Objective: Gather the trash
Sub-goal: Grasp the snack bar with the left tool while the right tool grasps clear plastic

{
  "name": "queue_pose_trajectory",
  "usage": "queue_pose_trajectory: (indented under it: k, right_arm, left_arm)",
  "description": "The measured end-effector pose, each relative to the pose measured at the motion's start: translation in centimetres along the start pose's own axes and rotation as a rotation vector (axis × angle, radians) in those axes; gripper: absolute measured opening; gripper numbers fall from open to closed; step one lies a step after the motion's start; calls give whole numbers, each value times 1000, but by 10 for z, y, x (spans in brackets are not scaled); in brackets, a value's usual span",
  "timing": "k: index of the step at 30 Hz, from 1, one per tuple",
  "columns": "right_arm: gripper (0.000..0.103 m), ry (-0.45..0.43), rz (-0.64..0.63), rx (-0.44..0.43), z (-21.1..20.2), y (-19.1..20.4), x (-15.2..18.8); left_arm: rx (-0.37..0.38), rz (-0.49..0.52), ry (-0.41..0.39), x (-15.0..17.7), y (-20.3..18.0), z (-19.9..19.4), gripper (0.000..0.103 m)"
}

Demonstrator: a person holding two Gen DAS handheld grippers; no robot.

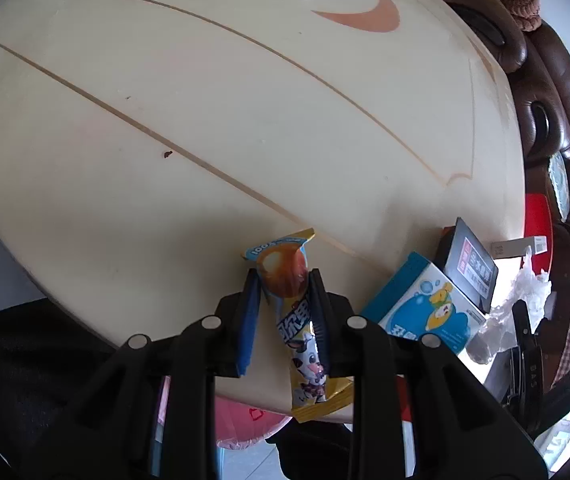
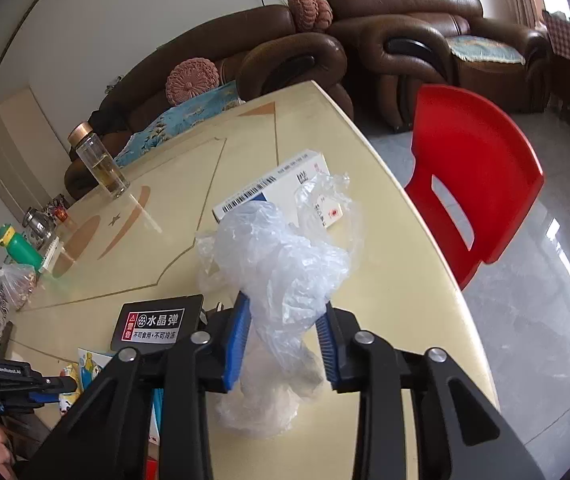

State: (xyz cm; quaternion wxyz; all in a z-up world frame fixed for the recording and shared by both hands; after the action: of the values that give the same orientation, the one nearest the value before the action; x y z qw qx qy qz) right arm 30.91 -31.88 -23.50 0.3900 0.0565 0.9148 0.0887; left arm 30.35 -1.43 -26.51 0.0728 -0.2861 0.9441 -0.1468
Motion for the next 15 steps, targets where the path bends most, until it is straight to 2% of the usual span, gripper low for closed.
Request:
queue_pose_trajectory:
  k: [3,4,6,15]
  right_arm:
    - [27,-11,-24,9,-3,3,-1]
    - [27,-17,-25,10,-5,3,-1]
    - [26,-32,-28,11,-10,3,-3]
    - [26,-122,-38,24,-46,4,-17]
  left_arm:
    - [5,14,-10,5,-17,4,25]
    - [13,19,-14,-5,-3,-3,25]
    - [15,34,-29,-5,2,-1,25]
    - [42,117,-104,-3,-5,-21,25]
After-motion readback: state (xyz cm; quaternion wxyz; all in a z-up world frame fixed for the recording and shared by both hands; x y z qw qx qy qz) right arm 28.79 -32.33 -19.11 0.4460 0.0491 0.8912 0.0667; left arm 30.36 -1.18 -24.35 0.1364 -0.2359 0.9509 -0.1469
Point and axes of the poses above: each gripper's, at about its wrist camera, not at the fingertips, and z roughly the way its jaws point, y to its left, x to its underside, the point moved 7 cm from there along z, roughly the way its jaws point, and after that the axes turned 10 degrees about -z, right-handed, at the moved point
